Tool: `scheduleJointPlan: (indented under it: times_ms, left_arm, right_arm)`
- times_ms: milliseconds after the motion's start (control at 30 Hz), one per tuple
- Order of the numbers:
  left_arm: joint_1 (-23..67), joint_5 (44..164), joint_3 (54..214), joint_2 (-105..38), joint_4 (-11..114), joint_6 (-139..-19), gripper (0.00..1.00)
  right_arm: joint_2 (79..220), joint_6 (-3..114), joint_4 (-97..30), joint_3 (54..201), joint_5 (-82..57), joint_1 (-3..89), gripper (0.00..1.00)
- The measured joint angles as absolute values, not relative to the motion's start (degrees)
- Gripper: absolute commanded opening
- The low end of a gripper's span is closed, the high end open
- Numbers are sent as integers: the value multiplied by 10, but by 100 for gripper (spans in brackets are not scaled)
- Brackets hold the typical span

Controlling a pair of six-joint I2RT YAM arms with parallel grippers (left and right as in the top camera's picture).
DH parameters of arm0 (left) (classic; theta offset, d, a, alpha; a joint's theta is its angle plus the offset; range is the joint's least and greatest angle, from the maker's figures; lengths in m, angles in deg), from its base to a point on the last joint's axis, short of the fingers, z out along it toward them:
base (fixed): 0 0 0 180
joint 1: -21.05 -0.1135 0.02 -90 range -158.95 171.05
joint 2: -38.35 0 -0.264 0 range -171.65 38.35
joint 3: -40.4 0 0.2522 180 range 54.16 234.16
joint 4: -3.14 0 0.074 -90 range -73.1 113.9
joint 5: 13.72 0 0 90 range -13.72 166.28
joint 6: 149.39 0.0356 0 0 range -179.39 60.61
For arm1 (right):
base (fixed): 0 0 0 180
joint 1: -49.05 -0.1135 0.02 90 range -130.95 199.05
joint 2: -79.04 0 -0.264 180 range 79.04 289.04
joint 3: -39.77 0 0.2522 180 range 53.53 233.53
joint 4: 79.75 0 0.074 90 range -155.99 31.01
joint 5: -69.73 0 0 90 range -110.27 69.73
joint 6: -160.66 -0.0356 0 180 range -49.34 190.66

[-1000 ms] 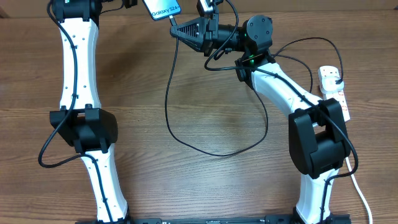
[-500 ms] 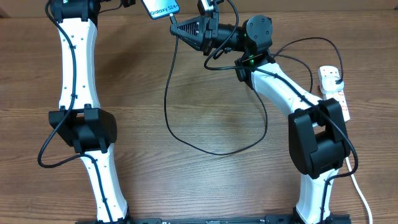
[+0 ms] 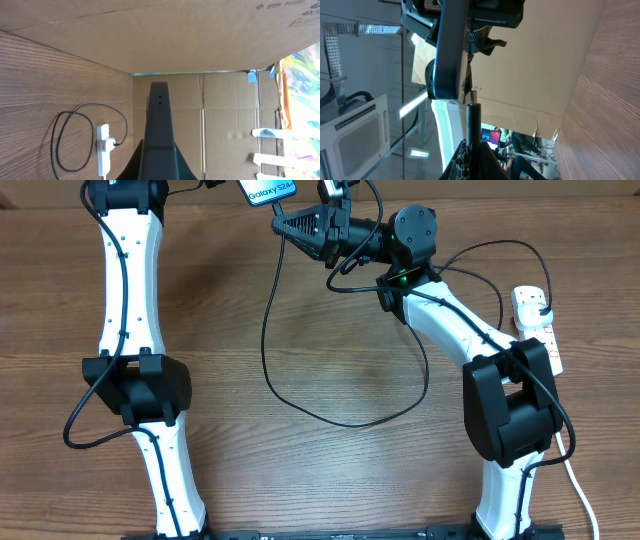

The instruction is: Plug charger to phone and switch on socket

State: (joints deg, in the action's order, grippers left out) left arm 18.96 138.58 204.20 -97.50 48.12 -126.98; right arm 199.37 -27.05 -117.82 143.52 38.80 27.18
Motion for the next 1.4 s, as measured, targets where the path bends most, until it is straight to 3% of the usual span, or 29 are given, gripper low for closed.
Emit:
scheduleJointPlan:
  times_ms: [1400]
  left_arm:
    - [193,1380,2042,-975,491,-1221,4]
  right_arm:
    - [1994,-272,-1175,1435,398,272,4]
